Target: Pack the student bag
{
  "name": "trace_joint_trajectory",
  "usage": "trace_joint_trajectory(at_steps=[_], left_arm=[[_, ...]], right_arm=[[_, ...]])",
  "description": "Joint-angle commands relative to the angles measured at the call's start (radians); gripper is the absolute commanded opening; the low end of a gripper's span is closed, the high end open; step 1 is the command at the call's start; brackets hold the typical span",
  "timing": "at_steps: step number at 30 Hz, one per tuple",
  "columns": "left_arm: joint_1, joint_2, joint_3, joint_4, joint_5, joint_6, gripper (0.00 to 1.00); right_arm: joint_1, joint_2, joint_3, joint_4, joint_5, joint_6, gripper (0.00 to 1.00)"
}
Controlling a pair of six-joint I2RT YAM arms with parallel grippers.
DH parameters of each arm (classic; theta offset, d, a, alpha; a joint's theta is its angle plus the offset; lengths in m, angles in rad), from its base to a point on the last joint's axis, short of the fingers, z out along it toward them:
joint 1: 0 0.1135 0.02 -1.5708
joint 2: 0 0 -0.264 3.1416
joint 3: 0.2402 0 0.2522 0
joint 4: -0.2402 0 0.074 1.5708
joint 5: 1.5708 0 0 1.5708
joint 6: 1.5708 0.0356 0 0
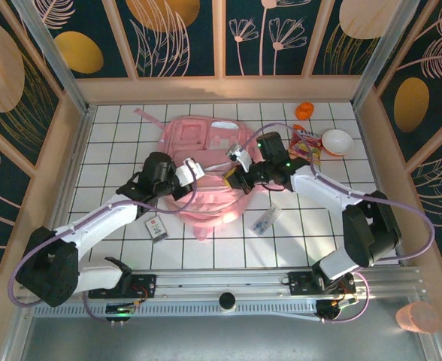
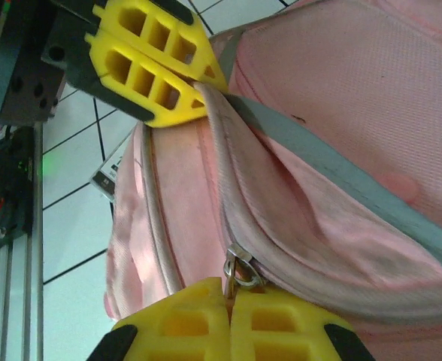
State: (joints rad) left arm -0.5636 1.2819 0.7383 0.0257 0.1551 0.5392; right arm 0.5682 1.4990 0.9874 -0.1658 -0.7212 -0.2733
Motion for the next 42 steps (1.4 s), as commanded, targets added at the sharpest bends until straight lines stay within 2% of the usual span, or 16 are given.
trace_joint_trajectory(at_steps=[1, 5, 8, 13, 15, 17, 22, 25, 28, 30, 33, 36, 39, 42], left_arm=[[-0.084, 0.03, 0.079, 0.217, -0.05, -0.222, 0.0], [-0.182, 0.052, 0.057, 0.322, -0.038, -0.392, 0.0], [-0.204, 0.073, 0.063, 0.333, -0.056, -0.459, 0.0], [-0.205, 0.006, 0.021, 0.366, -0.124, -0.548, 0.32], [-0.205, -0.028, 0.033, 0.305, -0.124, -0.617, 0.43], [-0.204, -0.058, 0.047, 0.242, -0.134, -0.714, 0.5], [-0.205, -0.113, 0.06, 0.081, -0.218, -1.013, 0.55], [-0.205, -0.128, 0.072, 0.017, -0.26, -1.086, 0.55], [-0.204, -0.131, 0.079, -0.011, -0.257, -1.132, 0.54], [-0.204, -0.12, 0.098, -0.039, -0.242, -1.149, 0.55], [-0.204, -0.106, 0.138, -0.108, -0.243, -1.175, 0.55], [-0.203, -0.105, 0.172, -0.203, -0.246, -1.192, 0.56], [-0.203, -0.116, 0.189, -0.271, -0.225, -1.2, 0.56], [-0.203, -0.124, 0.191, -0.297, -0.163, -1.185, 0.54]], right_arm=[[0.069, -0.074, -0.034, 0.127, -0.054, 0.182, 0.0], [0.069, -0.11, -0.085, 0.181, 0.015, 0.276, 0.0], [0.071, -0.102, -0.078, 0.157, 0.02, 0.318, 0.0], [0.078, -0.086, -0.066, 0.136, 0.015, 0.456, 0.0], [0.08, -0.072, -0.036, 0.08, 0.051, 0.559, 0.0], [0.087, -0.058, -0.001, 0.017, 0.097, 0.679, 0.0], [0.163, -0.056, 0.064, -0.084, 0.218, 0.89, 0.0], [0.182, -0.046, 0.059, -0.084, 0.265, 1.077, 0.0], [0.201, -0.015, 0.103, -0.109, 0.259, 1.132, 0.0], [0.215, -0.008, 0.12, -0.104, 0.259, 1.138, 0.08], [0.213, -0.015, 0.146, -0.157, 0.256, 1.095, 0.34], [0.196, -0.053, 0.166, -0.261, 0.312, 1.021, 0.47], [0.187, -0.092, 0.19, -0.367, 0.402, 0.94, 0.54], [0.185, -0.134, 0.194, -0.384, 0.443, 0.815, 0.55]])
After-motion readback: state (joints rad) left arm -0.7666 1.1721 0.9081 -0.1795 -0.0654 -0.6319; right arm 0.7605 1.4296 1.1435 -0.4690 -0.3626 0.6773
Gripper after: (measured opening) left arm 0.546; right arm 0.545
